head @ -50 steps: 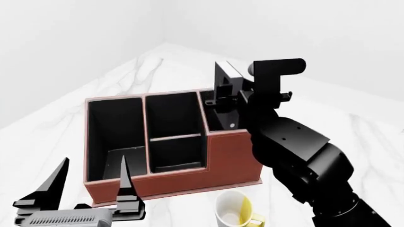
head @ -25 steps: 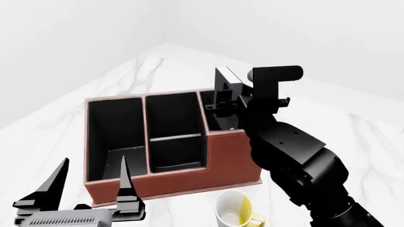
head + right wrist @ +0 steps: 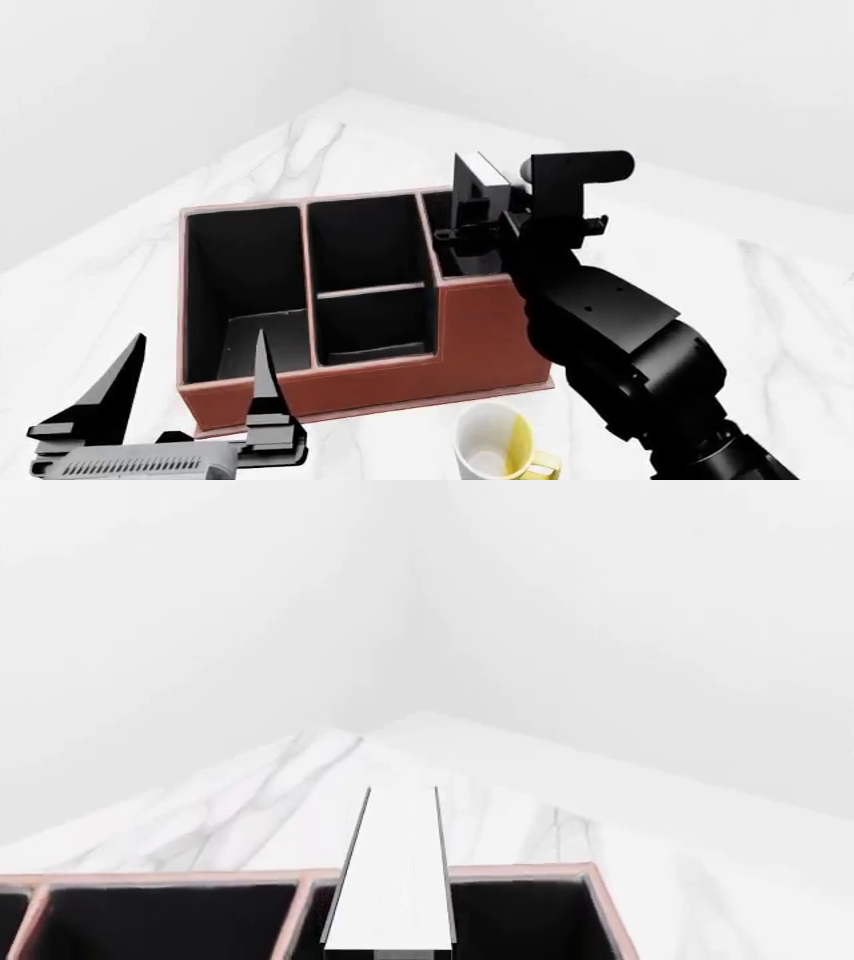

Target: Pick up the book and place it in the right compartment of the caddy.

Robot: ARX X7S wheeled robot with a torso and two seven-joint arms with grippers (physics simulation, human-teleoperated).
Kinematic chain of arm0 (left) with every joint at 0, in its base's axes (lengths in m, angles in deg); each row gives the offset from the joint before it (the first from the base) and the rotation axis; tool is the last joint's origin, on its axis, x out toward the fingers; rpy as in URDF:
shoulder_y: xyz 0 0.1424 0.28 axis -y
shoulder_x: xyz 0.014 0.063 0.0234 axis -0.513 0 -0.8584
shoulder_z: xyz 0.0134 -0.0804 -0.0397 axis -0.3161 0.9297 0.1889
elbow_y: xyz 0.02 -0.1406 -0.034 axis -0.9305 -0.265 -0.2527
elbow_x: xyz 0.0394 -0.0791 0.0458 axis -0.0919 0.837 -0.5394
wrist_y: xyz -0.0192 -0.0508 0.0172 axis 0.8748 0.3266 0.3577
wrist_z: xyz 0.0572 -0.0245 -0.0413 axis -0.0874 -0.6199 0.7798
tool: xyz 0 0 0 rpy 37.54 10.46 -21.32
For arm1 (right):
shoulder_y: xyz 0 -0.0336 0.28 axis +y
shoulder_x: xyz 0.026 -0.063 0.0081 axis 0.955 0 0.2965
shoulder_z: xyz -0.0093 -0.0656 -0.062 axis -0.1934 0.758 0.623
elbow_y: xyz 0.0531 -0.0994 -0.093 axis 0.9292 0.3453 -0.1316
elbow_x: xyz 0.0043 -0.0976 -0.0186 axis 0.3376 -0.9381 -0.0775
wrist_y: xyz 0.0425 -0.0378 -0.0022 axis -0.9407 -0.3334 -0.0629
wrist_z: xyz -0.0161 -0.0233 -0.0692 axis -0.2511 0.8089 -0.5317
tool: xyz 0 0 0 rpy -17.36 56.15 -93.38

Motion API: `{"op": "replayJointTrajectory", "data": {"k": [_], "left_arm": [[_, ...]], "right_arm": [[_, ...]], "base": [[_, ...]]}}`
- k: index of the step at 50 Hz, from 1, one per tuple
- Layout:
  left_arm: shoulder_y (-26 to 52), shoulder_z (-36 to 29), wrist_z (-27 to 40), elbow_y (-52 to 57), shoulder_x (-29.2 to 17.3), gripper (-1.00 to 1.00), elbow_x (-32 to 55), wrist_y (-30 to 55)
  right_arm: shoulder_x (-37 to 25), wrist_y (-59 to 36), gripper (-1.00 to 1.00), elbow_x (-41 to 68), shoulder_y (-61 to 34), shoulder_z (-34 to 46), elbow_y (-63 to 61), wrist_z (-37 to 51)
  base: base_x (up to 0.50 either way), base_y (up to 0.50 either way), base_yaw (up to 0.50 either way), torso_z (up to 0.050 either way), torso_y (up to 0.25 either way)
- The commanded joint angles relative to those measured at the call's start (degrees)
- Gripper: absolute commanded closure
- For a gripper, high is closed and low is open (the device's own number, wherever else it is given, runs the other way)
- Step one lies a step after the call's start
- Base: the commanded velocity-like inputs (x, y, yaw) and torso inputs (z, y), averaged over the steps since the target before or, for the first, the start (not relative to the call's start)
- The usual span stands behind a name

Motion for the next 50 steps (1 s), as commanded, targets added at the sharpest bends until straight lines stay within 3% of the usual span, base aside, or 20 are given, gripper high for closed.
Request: {"op": "replayJointTrajectory", "data": {"k": [1,50], "left_arm": [[0.00,-0.10,0.19,0.13,-0.11,-1.00,0.02,0.05],[-0.10,-0.53,0.82,0.16,-0.52,-1.00,0.02,-0.28]], "right_arm": [[0.02,0.66,1.00,-2.73,-0.25,-0.64,-0.34,-0.82],[0.26,4.11,1.00,-3.43,2.84,0.40,2.81,-2.19]], "base": [[0.00,0.00,0.00,0.000,0.000],[0.00,0.00,0.00,0.000,0.001]]}}
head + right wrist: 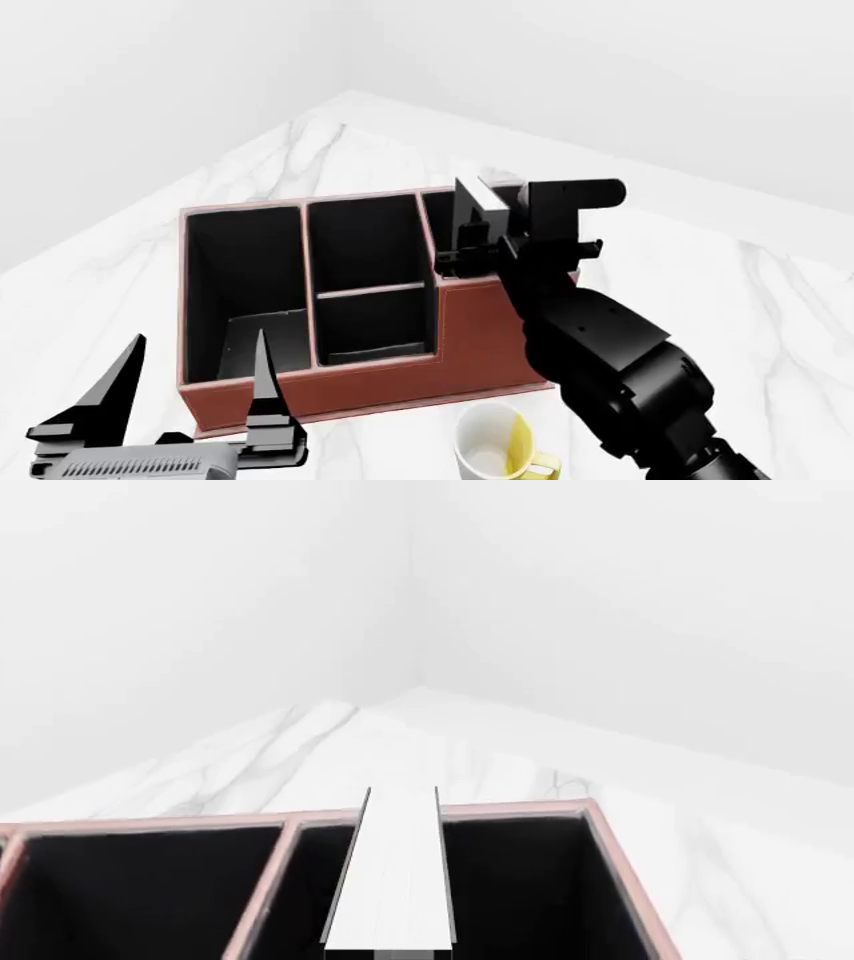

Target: Pick up the book and place it in the right compartment of the caddy.

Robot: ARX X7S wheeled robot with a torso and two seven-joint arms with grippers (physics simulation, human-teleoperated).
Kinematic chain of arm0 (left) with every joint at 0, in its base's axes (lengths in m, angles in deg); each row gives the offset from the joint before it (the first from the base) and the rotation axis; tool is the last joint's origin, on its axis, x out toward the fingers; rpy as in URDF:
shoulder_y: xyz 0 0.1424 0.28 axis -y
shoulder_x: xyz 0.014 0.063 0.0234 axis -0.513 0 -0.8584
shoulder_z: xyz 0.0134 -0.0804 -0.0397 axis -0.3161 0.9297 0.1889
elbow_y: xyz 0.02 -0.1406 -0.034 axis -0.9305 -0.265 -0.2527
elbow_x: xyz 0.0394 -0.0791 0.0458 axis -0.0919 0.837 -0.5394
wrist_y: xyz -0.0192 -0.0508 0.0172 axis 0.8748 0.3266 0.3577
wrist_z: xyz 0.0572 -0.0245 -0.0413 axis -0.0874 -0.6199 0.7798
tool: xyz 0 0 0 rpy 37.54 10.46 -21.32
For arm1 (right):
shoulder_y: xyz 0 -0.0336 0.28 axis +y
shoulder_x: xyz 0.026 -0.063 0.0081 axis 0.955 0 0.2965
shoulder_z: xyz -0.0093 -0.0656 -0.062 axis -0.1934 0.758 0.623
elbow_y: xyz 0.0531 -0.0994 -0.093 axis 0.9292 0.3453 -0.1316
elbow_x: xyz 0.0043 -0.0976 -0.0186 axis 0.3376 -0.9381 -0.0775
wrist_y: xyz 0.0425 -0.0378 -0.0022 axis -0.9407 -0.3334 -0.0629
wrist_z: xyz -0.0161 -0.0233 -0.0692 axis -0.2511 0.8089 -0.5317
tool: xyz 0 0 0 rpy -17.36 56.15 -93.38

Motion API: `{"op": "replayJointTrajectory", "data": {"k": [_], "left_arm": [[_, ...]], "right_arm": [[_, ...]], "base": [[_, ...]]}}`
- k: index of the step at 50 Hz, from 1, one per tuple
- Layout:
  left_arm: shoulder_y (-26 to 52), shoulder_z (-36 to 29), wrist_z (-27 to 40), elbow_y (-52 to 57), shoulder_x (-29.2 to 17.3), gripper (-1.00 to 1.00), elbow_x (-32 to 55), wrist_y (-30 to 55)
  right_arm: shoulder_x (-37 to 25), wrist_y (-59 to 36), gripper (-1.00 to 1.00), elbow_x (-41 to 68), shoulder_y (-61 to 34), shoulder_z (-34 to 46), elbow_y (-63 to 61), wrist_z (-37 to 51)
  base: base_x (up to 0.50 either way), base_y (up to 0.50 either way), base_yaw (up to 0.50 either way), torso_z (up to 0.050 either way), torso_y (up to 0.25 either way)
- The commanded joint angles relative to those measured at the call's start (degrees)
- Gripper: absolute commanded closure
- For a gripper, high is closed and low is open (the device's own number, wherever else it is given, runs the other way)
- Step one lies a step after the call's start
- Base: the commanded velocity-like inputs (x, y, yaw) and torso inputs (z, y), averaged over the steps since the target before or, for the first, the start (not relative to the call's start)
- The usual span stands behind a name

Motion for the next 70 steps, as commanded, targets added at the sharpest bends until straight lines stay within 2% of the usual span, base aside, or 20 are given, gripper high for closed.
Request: {"op": "replayJointTrajectory", "data": {"k": [1,30,31,64,70], "left_arm": [[-0.03,-0.12,0.17,0.01,-0.07,-1.00,-0.01,-0.04],[0.39,-0.28,0.36,-0.36,-0.27,-1.00,0.30,-0.16],[0.38,-0.26,0.37,-0.36,-0.28,-1.00,0.30,-0.19],[0.13,-0.59,0.90,-0.15,-0.59,-1.00,0.20,-0.29],[0.39,-0.67,0.90,-0.21,-0.63,-1.00,0.33,-0.13]], "right_arm": [[0.09,0.80,1.00,-2.73,-0.10,-0.58,-0.16,-0.98],[0.56,1.87,1.00,-2.69,-0.31,-0.23,1.97,-1.93],[0.62,1.86,-1.00,-2.43,-0.34,-0.34,2.09,-2.11],[-0.56,1.72,-1.00,-1.97,0.54,-0.16,-0.99,-0.95],[-1.14,8.59,-1.00,-3.70,2.19,-2.78,-5.22,-0.02]], "base": [[0.00,0.00,0.00,0.000,0.000],[0.00,0.00,0.00,0.000,0.001],[0.00,0.00,0.00,0.000,0.000],[0.00,0.00,0.00,0.000,0.000],[0.00,0.00,0.00,0.000,0.000]]}}
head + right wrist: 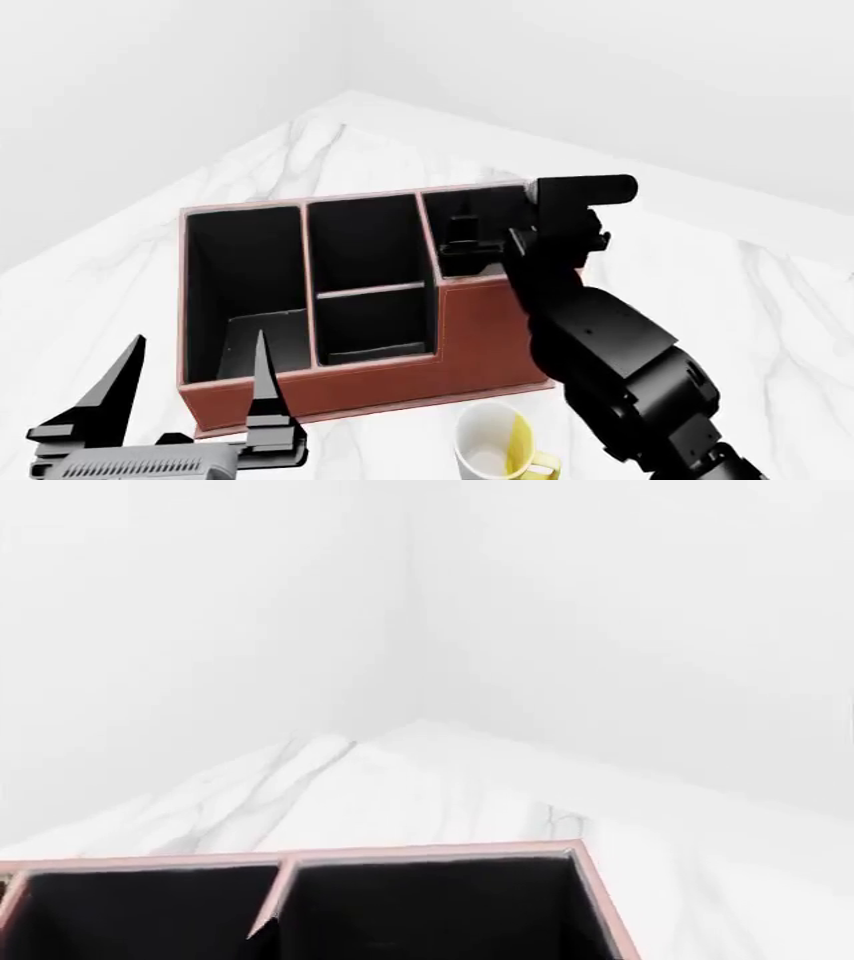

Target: Pick up the book and place it in the right compartment of the caddy.

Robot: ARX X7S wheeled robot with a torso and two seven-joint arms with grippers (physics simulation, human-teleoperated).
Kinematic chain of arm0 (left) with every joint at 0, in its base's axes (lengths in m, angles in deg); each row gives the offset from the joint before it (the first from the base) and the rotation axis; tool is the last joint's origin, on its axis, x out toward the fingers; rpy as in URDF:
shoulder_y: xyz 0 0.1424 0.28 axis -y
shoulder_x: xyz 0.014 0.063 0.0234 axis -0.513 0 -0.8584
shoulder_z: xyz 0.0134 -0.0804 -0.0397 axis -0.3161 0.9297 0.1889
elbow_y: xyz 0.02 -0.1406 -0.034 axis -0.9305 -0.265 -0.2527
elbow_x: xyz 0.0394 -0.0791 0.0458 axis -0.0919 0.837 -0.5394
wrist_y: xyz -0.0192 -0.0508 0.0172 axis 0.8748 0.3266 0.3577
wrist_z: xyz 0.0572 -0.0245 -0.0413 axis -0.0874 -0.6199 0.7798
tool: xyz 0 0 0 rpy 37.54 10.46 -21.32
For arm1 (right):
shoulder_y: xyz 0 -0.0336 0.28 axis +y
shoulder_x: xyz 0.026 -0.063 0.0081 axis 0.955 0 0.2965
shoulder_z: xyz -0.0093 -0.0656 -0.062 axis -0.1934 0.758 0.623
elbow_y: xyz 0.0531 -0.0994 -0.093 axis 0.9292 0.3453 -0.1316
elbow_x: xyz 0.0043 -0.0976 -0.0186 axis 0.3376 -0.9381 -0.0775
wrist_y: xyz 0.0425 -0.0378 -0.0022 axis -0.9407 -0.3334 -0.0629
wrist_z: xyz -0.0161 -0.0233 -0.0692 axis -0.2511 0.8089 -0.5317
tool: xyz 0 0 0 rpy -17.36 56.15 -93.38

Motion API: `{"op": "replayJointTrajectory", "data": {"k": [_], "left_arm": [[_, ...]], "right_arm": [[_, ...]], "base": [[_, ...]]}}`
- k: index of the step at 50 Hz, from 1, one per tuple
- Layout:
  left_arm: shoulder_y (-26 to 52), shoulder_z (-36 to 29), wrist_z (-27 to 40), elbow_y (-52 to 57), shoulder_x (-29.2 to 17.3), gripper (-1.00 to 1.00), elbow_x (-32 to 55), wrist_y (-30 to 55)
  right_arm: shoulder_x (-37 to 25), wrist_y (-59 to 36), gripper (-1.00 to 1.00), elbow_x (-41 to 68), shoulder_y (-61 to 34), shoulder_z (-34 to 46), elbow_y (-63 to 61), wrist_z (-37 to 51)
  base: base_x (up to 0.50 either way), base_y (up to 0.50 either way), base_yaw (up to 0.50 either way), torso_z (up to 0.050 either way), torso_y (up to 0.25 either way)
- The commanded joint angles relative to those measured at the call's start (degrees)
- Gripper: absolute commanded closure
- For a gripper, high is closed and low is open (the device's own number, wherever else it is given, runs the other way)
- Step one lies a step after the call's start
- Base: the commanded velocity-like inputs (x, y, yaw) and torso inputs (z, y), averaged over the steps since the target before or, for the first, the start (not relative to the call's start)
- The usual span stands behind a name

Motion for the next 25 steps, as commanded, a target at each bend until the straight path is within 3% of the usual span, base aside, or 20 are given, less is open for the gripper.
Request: {"op": "replayJointTrajectory", "data": {"k": [1,11,25], "left_arm": [[0.29,-0.14,0.12,-0.06,-0.07,-1.00,0.08,0.21],[0.33,-0.15,0.08,-0.19,-0.17,-1.00,0.31,-0.07],[0.36,0.03,-0.06,-0.37,-0.37,-1.00,0.53,-1.02]], "right_arm": [[-0.94,6.19,-1.00,-1.96,1.61,-2.11,-4.81,1.05],[-3.09,14.71,-1.00,-7.89,3.80,-2.85,-13.12,2.11],[-7.72,16.46,-1.00,-10.88,7.19,-3.50,-21.66,4.51]], "base": [[0.00,0.00,0.00,0.000,0.000],[0.00,0.00,0.00,0.000,0.000],[0.00,0.00,0.00,0.000,0.000]]}}
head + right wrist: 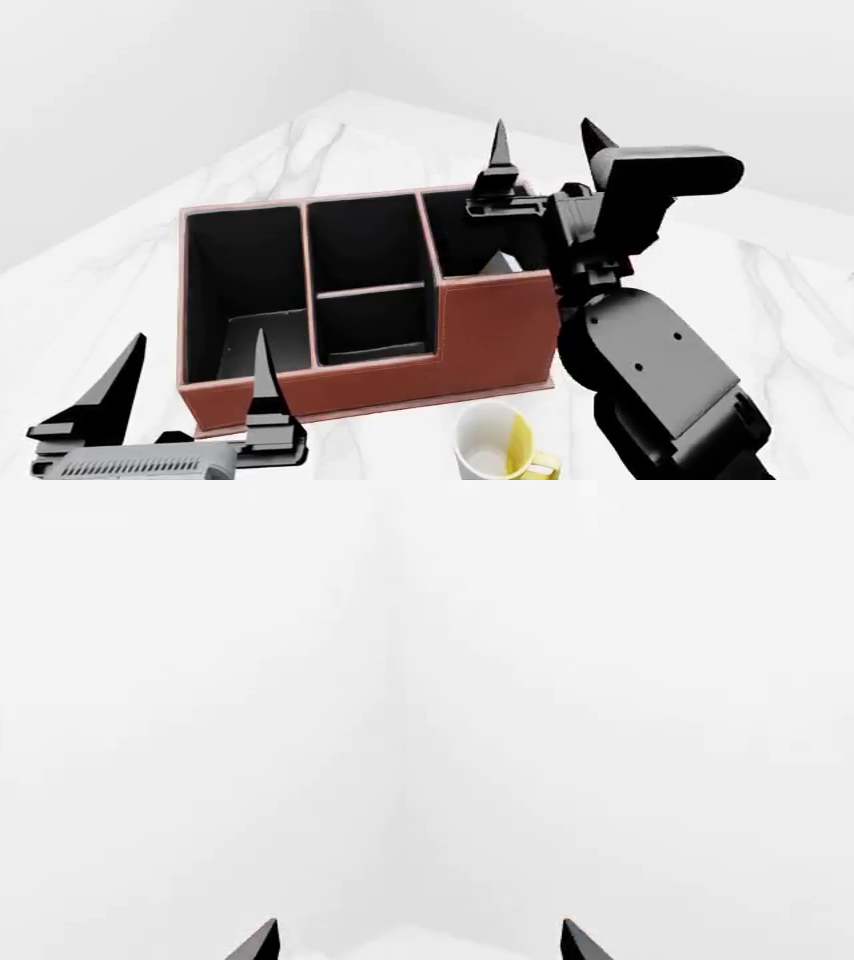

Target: Pick up the book and place it in the right compartment of the caddy.

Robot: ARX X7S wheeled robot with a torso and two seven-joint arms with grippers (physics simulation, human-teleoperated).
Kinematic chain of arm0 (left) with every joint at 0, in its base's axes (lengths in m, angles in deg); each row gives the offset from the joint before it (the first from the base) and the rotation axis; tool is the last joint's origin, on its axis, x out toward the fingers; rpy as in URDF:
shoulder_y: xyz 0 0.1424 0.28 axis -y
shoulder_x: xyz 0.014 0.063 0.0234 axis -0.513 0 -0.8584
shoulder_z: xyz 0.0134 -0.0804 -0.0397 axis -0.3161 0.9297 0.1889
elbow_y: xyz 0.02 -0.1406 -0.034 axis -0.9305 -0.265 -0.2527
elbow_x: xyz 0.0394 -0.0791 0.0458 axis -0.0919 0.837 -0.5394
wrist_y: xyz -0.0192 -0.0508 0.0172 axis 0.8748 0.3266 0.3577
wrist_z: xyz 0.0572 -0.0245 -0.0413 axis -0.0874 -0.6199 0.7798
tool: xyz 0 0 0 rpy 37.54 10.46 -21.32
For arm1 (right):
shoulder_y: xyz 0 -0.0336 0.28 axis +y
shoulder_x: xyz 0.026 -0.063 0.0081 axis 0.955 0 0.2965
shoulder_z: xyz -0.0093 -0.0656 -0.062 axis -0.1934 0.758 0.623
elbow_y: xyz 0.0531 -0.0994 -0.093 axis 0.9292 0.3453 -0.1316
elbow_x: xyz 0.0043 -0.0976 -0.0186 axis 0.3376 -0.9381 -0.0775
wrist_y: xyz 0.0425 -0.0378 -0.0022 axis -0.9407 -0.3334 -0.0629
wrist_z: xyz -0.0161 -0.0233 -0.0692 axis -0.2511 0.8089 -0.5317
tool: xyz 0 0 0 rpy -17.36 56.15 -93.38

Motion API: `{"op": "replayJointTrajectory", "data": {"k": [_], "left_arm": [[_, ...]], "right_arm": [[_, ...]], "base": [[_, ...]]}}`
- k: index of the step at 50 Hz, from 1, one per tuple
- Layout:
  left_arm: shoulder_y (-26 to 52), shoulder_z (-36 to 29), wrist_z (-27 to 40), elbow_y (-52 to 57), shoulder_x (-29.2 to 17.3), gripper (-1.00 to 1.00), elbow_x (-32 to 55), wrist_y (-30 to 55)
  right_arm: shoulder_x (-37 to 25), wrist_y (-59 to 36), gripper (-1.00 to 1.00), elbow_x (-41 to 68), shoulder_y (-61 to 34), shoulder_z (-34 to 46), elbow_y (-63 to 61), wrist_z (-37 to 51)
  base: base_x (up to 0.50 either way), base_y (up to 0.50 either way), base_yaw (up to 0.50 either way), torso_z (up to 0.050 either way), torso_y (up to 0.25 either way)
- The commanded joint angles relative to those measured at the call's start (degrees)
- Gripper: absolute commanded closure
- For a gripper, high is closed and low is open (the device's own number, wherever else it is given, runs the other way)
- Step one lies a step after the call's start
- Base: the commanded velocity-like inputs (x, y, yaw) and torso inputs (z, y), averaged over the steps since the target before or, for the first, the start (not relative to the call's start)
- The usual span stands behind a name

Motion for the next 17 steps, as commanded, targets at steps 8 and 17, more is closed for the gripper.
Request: {"op": "replayJointTrajectory", "data": {"k": [8,17], "left_arm": [[-0.07,0.08,-0.14,-0.19,-0.22,-1.00,-0.18,-1.55],[-0.16,-0.09,-0.02,-0.14,-0.31,-1.00,-0.44,-1.68]], "right_arm": [[-7.36,5.81,-1.00,-4.00,7.05,-2.90,-13.53,3.27],[-12.37,7.86,-1.00,-3.52,13.66,-5.71,-24.16,6.07]], "base": [[0.00,0.00,0.00,0.000,0.000],[0.00,0.00,0.00,0.000,0.000]]}}
